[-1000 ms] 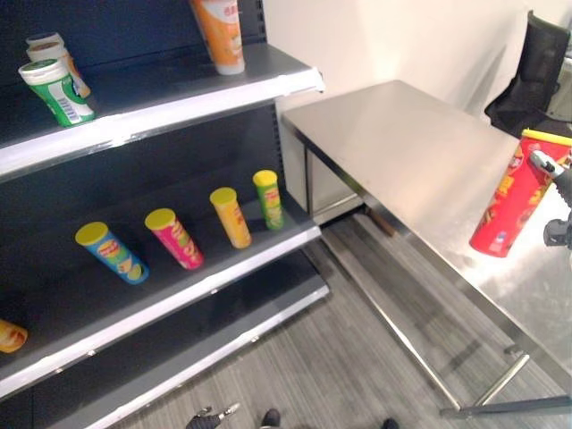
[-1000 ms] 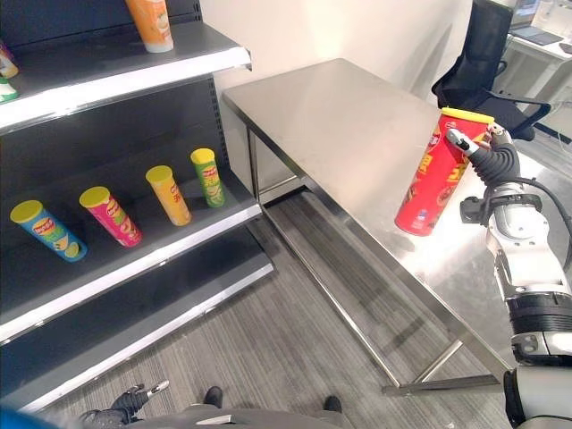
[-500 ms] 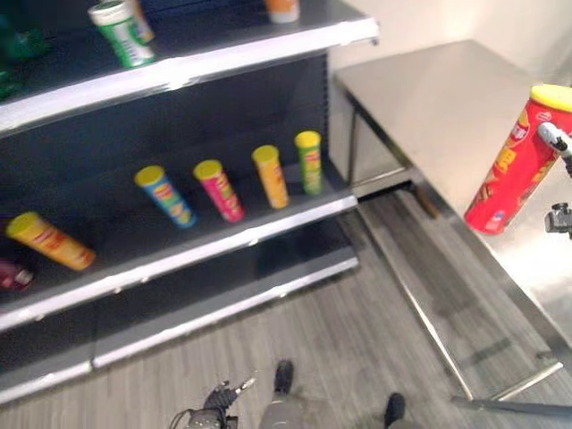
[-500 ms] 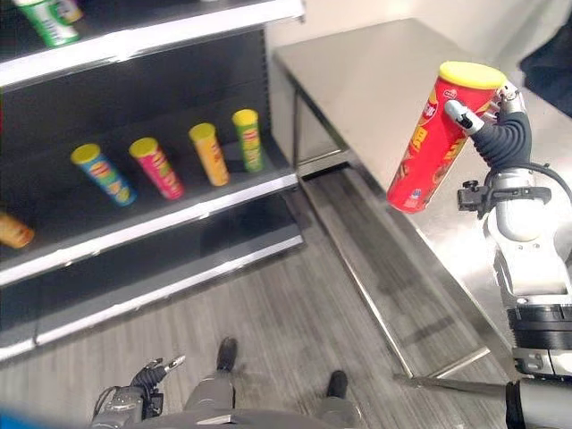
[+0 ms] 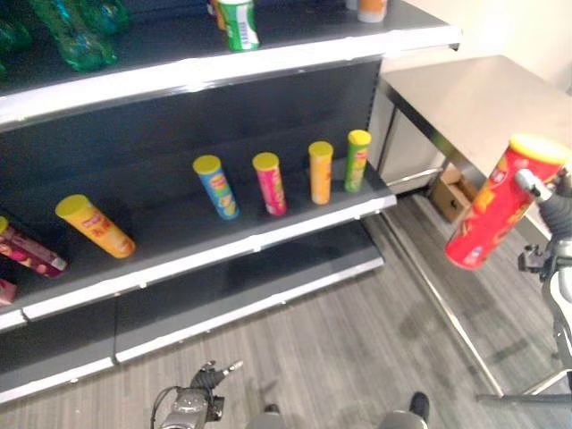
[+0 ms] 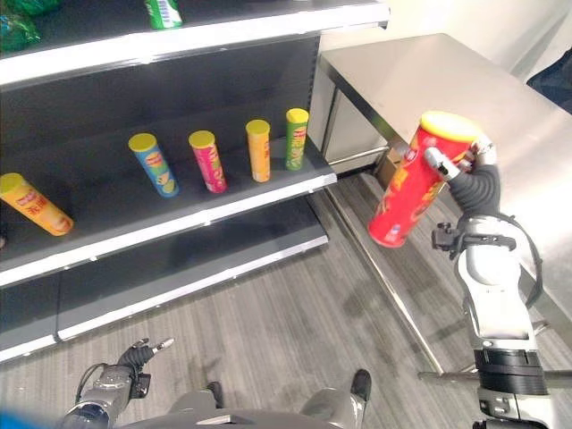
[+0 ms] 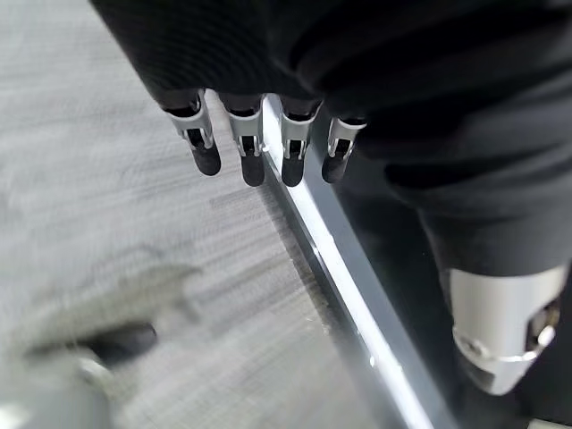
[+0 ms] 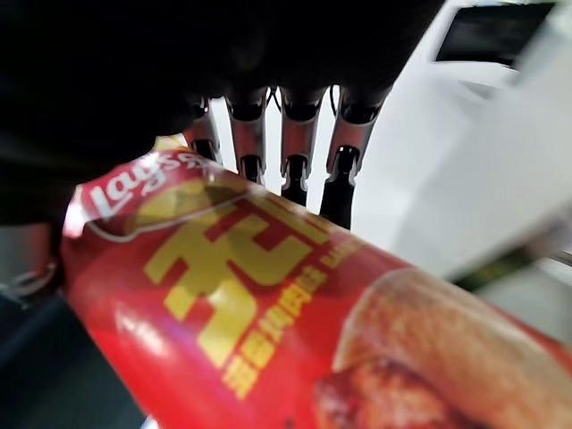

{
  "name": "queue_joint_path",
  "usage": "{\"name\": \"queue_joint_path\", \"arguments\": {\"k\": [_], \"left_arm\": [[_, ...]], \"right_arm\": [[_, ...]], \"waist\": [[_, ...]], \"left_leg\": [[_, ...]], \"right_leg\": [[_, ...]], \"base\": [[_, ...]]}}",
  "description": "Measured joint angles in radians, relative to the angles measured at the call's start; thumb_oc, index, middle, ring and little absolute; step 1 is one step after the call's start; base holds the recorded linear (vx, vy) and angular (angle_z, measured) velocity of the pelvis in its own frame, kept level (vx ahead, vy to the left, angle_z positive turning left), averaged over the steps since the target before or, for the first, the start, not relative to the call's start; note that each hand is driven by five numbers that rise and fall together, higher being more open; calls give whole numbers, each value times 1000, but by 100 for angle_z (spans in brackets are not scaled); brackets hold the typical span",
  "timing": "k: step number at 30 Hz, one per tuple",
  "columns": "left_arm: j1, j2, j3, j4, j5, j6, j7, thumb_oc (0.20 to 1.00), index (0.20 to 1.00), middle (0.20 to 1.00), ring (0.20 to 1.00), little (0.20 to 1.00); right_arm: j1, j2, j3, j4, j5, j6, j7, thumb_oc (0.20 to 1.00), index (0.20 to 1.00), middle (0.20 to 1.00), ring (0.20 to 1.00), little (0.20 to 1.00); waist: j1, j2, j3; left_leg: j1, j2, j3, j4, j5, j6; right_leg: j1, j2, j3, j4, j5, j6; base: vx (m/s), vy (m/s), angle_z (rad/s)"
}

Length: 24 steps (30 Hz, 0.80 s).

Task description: Put the goods on the table back onto the shelves and tidy them up.

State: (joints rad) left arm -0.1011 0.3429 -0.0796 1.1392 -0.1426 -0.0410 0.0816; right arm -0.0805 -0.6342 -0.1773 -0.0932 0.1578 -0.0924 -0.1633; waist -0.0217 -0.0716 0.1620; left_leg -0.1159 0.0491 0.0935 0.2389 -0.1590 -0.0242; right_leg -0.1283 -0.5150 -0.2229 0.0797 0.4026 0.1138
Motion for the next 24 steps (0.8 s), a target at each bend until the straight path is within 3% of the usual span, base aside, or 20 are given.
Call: {"name": "queue_joint_path", "arguments": {"k": [1, 2, 3, 4, 5, 6, 7, 10, 12, 13, 15, 17, 18, 20, 21, 23, 24], "left_arm": [[10, 23, 7, -9, 6, 1, 0, 1000, 1000, 1000, 1000, 1000], [16, 11, -6, -17, 9, 6, 2, 1000, 1000, 1000, 1000, 1000], [10, -10, -22, -31, 10, 6, 0, 1000, 1000, 1000, 1000, 1000], [-6, -35, -21, -18, 14, 9, -1, 1000, 1000, 1000, 1000, 1000], [3, -53, -16, -6, 30, 7, -7, 1000, 1000, 1000, 1000, 1000], [18, -55, -14, -12, 39, 5, -14, 1000, 1000, 1000, 1000, 1000], [68, -69, -20, -18, 40, 13, -22, 1000, 1000, 1000, 1000, 1000], [138, -88, 9, -32, 39, 22, -21, 1000, 1000, 1000, 1000, 1000], [147, -84, 7, -71, 38, 20, -16, 1000, 1000, 1000, 1000, 1000], [145, -87, 3, -76, 37, 19, -15, 1000, 1000, 1000, 1000, 1000], [87, -88, 6, -78, 28, 8, -16, 1000, 1000, 1000, 1000, 1000], [80, -92, 23, -62, 26, 7, -10, 1000, 1000, 1000, 1000, 1000], [97, -91, 39, -32, 26, 10, -7, 1000, 1000, 1000, 1000, 1000], [102, -73, 52, 1, 26, 15, -7, 1000, 1000, 1000, 1000, 1000], [88, -65, 57, 7, 26, 19, -6, 1000, 1000, 1000, 1000, 1000], [105, -65, 55, 3, 26, 21, -8, 1000, 1000, 1000, 1000, 1000], [113, -69, 40, 15, 28, 24, -7, 1000, 1000, 1000, 1000, 1000]], "right_arm": [[4, -7, 9, -4, -3, 16, 11, 200, 200, 200, 200, 200], [-28, -27, -14, -25, -4, 14, 12, 200, 200, 200, 200, 200], [-38, -31, -39, -29, -3, 8, 10, 200, 200, 200, 200, 200], [-28, -33, -42, -33, -3, 8, 6, 200, 200, 200, 200, 200], [-28, -47, -5, -35, -1, 9, 16, 200, 200, 200, 200, 200], [-45, -61, 34, -45, -2, 4, 25, 200, 200, 200, 200, 200], [-62, -70, 42, -72, -2, -29, 42, 200, 200, 200, 200, 200], [-74, -99, 115, -109, -2, -24, 74, 200, 200, 200, 200, 200], [-96, -118, 127, -109, -1, -24, 86, 200, 200, 200, 200, 200], [-96, -127, 146, -107, 0, -25, 88, 200, 200, 200, 200, 200], [-97, -148, 160, -78, 0, -21, 107, 200, 200, 200, 200, 200], [-129, -138, 173, -75, -1, -16, 121, 200, 200, 200, 200, 200], [-140, -126, 192, -79, -1, -17, 125, 200, 200, 200, 200, 200], [-138, -97, 187, -66, 0, -20, 124, 200, 200, 200, 200, 200], [-127, -94, 188, -54, 0, -17, 128, 200, 200, 200, 200, 200], [-103, -74, 186, -25, -1, -9, 127, 200, 200, 200, 200, 200], [-91, -50, 184, -23, -3, -3, 124, 200, 200, 200, 200, 200]], "waist": [[6, -11, -6], [18, -15, 16], [-10, 8, 36], [-29, 41, 56], [-47, 61, 61], [-41, 29, 60], [-16, 1, 44], [-2, 22, 19], [14, 34, 18], [20, 42, 16], [9, 11, 25], [30, 9, 38], [37, 1, 45], [44, 5, 57], [44, 9, 71], [49, 8, 77], [49, 15, 73]], "left_leg": [[-10, -17, 2, -44, 38, 8], [-41, -54, 1, -35, 54, 22], [-34, -51, -58, -66, 89, 50], [-14, -17, -101, -119, 126, 52], [34, 7, -133, -223, 204, 51], [60, -2, -133, -252, 219, 32], [62, -43, -129, -271, 206, 11], [63, -25, -177, -287, 183, -19], [14, -23, -192, -227, 181, -22], [-19, -26, -216, -160, 207, -35], [-125, -84, -237, -57, 305, -113], [-113, -42, -133, -116, 270, -108], [-76, 24, -103, -164, 265, -115], [-74, 134, -133, -294, 262, -127], [-98, 167, -130, -340, 259, -132], [-108, 168, -73, -340, 266, -122], [-74, 135, -75, -327, 273, -105]], "right_leg": [[19, 94, -4, 21, -134, 42], [-4, 95, 35, 38, -144, 37], [-48, 147, 145, 177, -320, 52], [-51, 307, 305, 262, -449, 14], [-41, 499, 358, 329, -533, -12], [-40, 570, 330, 333, -553, -18], [-3, 564, 277, 195, -568, -118], [71, 600, 278, 56, -509, -122], [77, 616, 258, 67, -494, -128], [77, 620, 238, 73, -498, -135], [49, 540, 155, 78, -497, -156], [101, 508, 138, -20, -453, -169], [141, 510, 141, -83, -430, -180], [153, 504, 123, -117, -429, -159], [175, 505, 105, -149, -413, -153], [240, 491, 85, -180, -432, -93], [267, 472, 88, -179, -444, -60]], "base": [[-133, 521, -9], [-110, 455, 36], [-65, 221, 72], [-49, 105, 137], [-36, 71, 98], [6, 2, 67], [26, -24, 17], [42, -83, 32], [-79, -37, 39], [-97, 49, 100], [50, 134, 122], [102, 97, 51], [124, 95, 24], [228, 191, 29], [314, 277, 39], [416, 482, 19], [385, 534, -24]]}}
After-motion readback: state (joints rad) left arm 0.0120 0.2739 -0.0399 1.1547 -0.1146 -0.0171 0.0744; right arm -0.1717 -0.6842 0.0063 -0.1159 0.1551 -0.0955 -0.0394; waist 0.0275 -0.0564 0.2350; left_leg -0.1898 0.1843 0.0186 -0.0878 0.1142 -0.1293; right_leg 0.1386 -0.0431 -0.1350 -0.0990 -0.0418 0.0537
